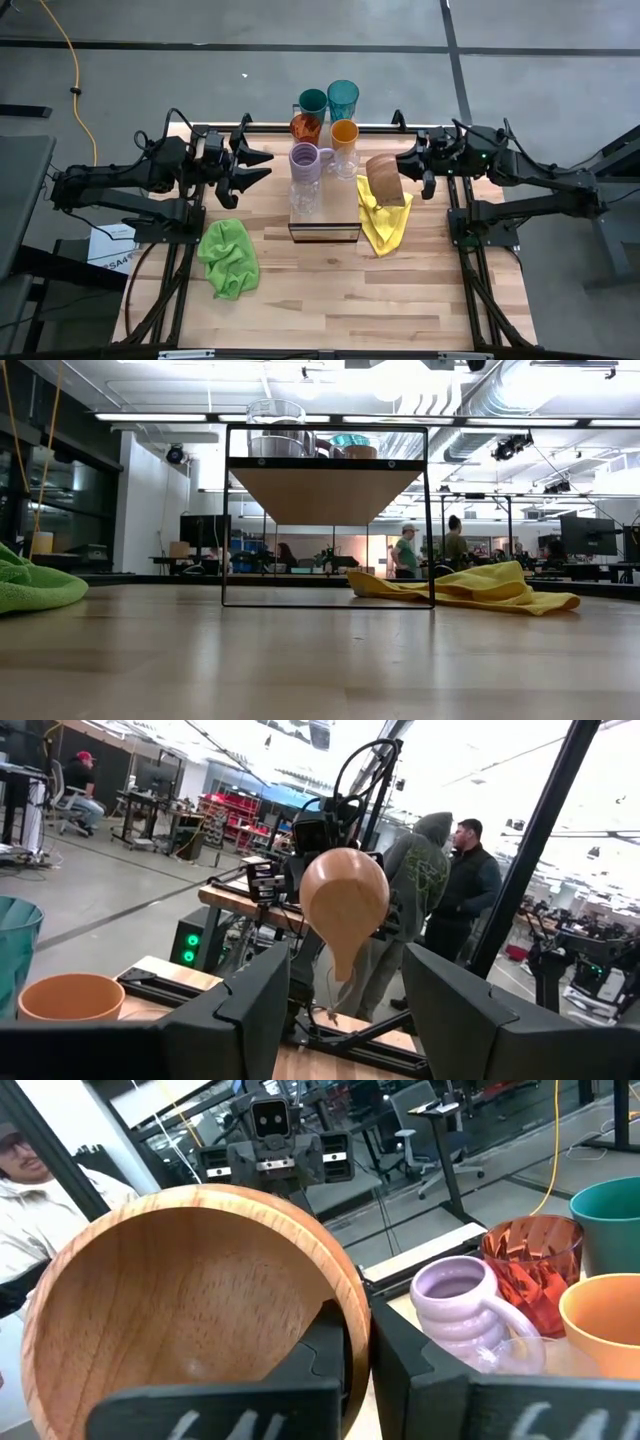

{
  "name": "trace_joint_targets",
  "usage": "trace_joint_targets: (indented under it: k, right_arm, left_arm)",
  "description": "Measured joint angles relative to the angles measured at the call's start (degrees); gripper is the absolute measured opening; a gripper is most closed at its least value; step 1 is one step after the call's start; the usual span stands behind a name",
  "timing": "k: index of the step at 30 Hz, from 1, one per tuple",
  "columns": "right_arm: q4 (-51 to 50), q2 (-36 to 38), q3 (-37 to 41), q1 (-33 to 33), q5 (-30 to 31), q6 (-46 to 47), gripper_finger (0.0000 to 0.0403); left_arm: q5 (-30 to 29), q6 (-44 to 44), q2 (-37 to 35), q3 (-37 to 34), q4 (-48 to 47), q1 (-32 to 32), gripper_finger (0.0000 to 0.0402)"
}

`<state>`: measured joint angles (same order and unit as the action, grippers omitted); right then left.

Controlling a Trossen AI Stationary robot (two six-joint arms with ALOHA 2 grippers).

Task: Stack small to large cups/mugs on shelf
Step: Put the brown mug on the shelf

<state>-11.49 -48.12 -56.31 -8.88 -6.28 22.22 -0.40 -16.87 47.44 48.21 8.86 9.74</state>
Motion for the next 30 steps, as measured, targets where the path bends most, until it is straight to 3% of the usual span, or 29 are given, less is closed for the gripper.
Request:
trace_joint_targets:
  k: [4,6,19,30]
  right_arm:
    - [-1.50,-0.82,-0.64,-0.07,2.05,1.14,0.0001]
    - [-7.32,-3.05,-3.80,-0.11,4.19,0.40,0.0001]
    - [-49.64,-32.75,-37.44,-0.09,6.92,-10.25,0.0001]
    - [-53.68,-44.89,-41.55,-0.07,7.45,-12.30,0.0001]
  left_arm:
    - [-0.02,-0.12,0.00,0.00,0.00,0.00,0.0182]
    - [-0.04,-0.14,0.00,0.00,0.00,0.00,0.0182]
    - [-0.24,-0.72,0.00,-0.02,0.00,0.00,0.0182]
    - [-0.24,-1.43,0.00,-0.04,-1.57,0.00,0.0182]
